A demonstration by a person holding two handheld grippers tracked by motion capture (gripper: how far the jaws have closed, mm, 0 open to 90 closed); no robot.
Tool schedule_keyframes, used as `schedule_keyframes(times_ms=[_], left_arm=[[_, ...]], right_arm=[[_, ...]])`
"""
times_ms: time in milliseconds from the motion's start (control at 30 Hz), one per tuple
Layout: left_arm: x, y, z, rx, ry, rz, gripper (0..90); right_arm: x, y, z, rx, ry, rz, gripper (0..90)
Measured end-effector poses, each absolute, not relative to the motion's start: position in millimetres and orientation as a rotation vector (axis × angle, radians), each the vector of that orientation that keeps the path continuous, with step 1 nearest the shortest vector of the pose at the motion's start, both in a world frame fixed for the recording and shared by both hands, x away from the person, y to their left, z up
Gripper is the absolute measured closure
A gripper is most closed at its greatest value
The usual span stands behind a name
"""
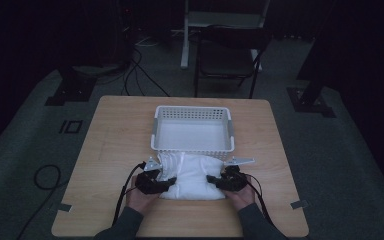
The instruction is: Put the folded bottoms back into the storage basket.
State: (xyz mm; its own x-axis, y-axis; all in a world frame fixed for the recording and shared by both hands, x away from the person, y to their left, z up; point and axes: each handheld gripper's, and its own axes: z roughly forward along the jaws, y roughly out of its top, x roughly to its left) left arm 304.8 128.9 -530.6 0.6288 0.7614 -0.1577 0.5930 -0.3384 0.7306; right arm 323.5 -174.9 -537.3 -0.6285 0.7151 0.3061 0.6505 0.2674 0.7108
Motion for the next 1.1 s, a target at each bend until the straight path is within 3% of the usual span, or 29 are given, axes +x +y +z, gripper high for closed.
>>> schedule_keyframes(times_ms=[1100], left_arm=[[280,127,-506,2.006,1.031,0.351,52.5]], right_arm=[[302,-176,-515,1.198,2.381,1.316,67.9]])
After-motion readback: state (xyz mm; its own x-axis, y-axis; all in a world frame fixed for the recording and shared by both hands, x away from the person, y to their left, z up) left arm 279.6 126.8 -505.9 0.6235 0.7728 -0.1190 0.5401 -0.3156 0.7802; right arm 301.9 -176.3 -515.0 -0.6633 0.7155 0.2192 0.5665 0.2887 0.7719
